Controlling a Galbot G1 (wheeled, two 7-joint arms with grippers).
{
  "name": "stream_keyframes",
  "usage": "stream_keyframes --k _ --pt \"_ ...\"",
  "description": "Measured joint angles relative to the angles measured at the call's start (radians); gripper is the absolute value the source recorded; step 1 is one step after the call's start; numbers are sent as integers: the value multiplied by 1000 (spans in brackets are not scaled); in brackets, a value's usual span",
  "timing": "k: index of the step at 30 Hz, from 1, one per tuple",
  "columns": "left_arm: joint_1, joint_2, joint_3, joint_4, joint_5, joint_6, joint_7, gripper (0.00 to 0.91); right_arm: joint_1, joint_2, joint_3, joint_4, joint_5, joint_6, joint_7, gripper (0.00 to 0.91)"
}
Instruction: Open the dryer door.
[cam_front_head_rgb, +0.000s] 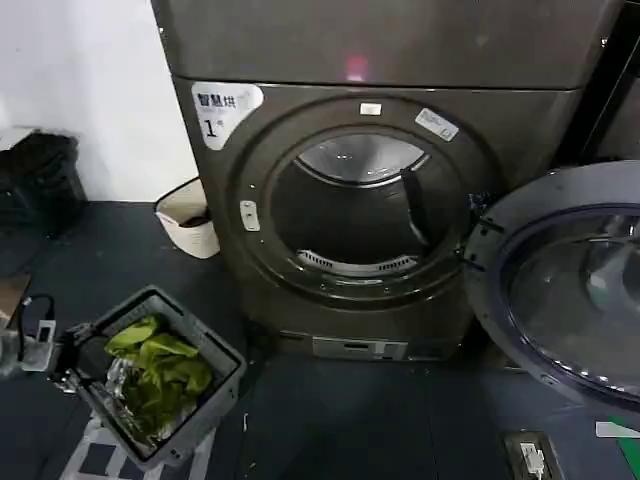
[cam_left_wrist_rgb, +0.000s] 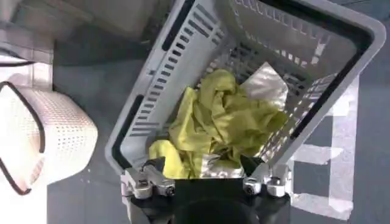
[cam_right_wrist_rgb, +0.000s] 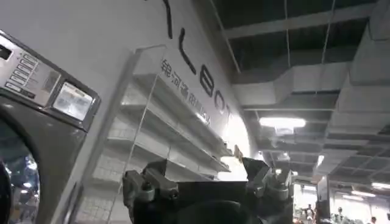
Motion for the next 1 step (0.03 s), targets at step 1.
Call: stream_keyframes --k 1 --pt "0 1 -1 -1 1 -1 0 907 0 0 1 0 0 0 0 907"
